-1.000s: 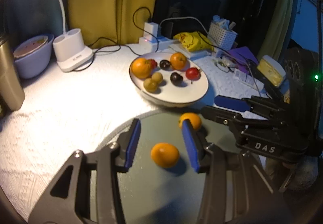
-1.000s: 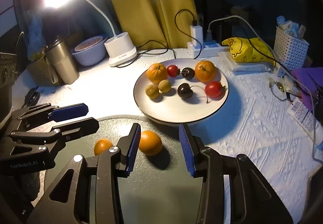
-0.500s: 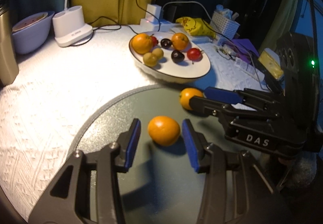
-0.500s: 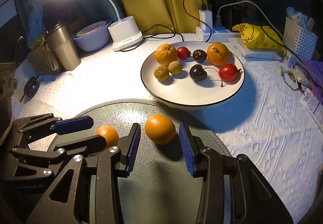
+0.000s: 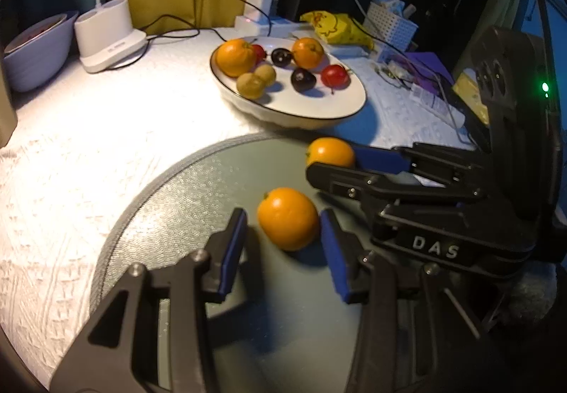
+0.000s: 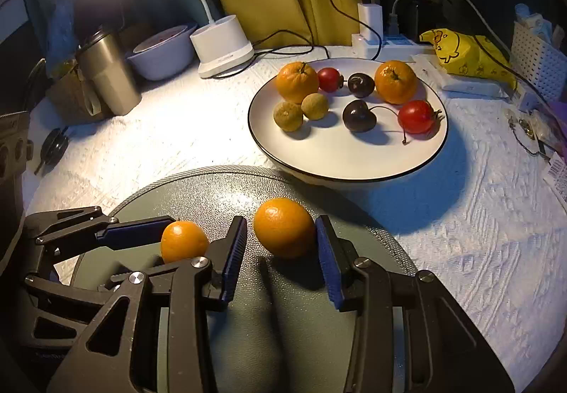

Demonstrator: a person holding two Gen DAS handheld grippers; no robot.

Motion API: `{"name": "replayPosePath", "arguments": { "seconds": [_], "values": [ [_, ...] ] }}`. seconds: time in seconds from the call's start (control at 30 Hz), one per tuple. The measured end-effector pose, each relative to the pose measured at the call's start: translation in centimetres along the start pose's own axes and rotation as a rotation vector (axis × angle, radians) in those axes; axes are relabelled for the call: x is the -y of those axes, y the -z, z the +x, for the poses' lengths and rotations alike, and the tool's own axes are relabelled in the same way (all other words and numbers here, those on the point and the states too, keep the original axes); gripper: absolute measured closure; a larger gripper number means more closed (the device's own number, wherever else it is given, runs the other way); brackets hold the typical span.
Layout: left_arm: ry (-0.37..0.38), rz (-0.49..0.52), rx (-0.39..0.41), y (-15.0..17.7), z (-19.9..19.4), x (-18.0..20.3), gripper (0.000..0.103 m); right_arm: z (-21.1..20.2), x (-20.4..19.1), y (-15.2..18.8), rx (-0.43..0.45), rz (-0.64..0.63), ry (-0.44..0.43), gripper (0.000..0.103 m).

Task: Organize fruits
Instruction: 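Grasp an orange with the right gripper while the left gripper grasps the other orange, then carry the orange with the right gripper while the left gripper carries its orange to the plate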

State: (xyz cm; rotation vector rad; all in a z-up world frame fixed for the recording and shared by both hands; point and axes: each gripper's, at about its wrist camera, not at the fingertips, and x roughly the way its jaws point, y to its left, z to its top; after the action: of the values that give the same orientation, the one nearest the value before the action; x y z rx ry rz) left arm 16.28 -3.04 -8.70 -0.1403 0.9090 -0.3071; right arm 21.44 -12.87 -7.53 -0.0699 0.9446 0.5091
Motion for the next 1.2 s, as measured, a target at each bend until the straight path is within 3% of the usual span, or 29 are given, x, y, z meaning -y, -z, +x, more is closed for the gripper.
{"name": "replayPosePath", "arguments": {
  "seconds": [0.63,0.7,1.2],
  "values": [
    [-0.032,0.056,0.024,-0.7,0.5,1.0,0.063,-1.4,0.3,0.4,0.023,-0.003,0.002,0.065],
    [-0.035,0.060,0.024,-0.8,0.6,0.9,0.069,-1.7,0.4,0.5,0.029,0.000,0.002,0.065],
    [-0.036,0.070,0.062,-1.4,-0.7,1.4,0.070,-3.4,0.7,0.3,0.065,0.002,0.011,0.065]
  ]
}}
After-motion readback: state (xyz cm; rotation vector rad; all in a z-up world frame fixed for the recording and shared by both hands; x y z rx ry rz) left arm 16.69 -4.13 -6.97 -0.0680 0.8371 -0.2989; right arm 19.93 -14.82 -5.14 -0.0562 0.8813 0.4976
